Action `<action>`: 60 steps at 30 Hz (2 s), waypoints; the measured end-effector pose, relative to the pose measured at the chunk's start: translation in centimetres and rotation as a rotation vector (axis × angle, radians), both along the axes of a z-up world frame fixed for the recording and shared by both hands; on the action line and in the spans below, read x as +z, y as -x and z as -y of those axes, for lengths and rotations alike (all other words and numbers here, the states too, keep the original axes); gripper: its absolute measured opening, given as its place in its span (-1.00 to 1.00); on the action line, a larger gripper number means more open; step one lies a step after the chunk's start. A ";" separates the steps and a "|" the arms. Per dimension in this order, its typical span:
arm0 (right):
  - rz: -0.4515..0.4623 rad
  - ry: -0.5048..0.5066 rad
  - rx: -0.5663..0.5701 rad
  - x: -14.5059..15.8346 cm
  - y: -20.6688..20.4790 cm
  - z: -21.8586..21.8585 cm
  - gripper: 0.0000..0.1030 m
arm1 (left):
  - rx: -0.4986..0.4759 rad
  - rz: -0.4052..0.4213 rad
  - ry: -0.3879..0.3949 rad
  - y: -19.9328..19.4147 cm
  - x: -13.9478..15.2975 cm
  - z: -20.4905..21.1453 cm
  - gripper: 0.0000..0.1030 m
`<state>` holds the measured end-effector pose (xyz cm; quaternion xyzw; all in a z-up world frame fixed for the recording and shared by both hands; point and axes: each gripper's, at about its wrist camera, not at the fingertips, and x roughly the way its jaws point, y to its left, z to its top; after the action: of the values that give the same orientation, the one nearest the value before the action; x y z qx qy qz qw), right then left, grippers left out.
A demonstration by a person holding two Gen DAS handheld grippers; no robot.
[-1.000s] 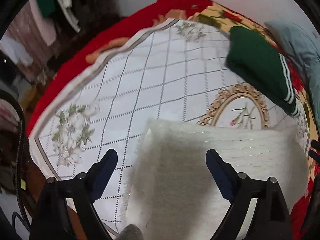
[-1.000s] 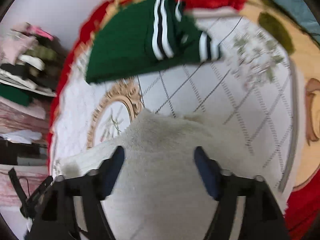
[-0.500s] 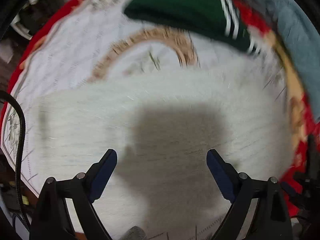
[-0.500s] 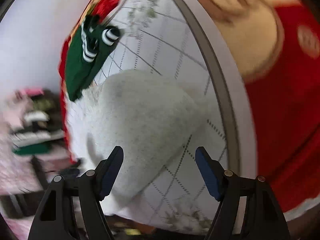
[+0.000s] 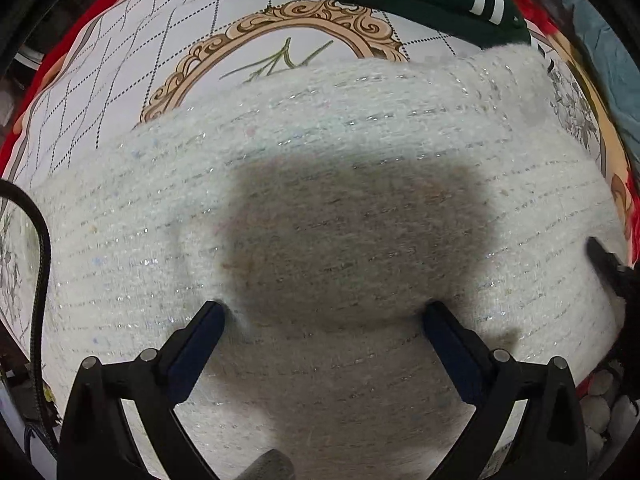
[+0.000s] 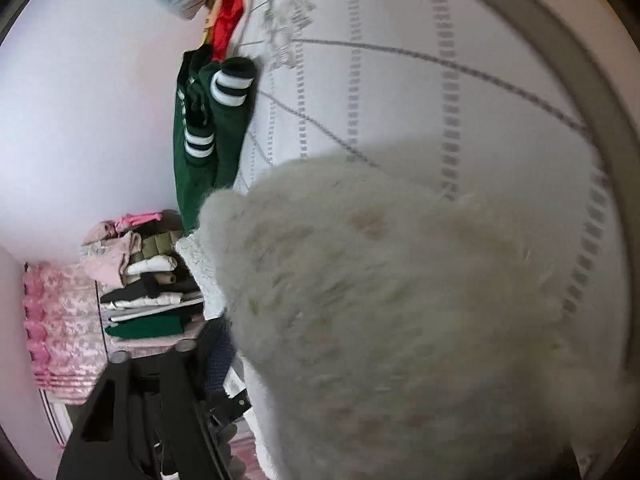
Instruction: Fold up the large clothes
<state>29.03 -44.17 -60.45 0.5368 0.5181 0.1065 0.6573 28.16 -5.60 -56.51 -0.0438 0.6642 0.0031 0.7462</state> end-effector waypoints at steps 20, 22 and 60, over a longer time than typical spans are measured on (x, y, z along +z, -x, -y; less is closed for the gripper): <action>0.360 0.521 0.190 21.8 -4.6 -4.6 -0.53 | -0.048 0.101 0.359 -11.0 0.7 3.7 0.99; 0.402 0.554 0.270 23.8 -4.9 -6.9 -0.55 | 0.040 0.129 0.400 -10.2 2.6 0.4 0.99; -0.047 0.954 0.741 15.7 3.1 -18.9 0.30 | 0.435 0.139 0.132 7.5 6.2 -19.6 0.99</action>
<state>25.94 -25.23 -44.71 -0.0310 0.6754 0.0725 0.7332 20.66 13.97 -50.34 -0.2346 0.5850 0.1173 0.7675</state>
